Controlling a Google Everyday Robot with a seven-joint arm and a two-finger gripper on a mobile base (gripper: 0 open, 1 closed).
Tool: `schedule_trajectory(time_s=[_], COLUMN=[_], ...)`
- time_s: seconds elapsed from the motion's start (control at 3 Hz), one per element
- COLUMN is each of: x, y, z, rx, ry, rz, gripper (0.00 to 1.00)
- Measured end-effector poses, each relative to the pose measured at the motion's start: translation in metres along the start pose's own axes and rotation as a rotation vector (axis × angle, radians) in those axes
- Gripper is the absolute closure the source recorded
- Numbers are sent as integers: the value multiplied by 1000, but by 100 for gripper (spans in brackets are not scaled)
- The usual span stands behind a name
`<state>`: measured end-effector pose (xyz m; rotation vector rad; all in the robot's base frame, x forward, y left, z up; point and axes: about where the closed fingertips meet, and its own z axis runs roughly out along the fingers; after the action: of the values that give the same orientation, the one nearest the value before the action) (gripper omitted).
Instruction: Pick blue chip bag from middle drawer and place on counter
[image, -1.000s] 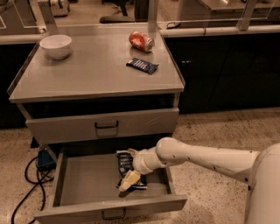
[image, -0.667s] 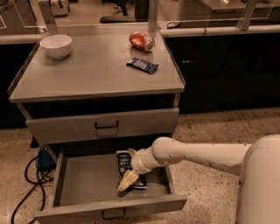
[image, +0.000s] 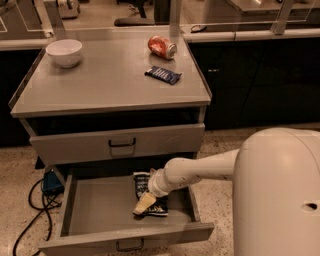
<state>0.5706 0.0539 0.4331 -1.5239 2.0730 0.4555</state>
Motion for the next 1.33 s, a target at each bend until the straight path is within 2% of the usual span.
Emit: schedule_trajectory(time_s=[0.33, 1.0, 1.33], x=[0, 57, 60], y=[0, -23, -23], z=[0, 49, 52], rx=[0, -27, -28], ry=[0, 55, 56], rz=[0, 102, 106], gripper=[0, 0, 0])
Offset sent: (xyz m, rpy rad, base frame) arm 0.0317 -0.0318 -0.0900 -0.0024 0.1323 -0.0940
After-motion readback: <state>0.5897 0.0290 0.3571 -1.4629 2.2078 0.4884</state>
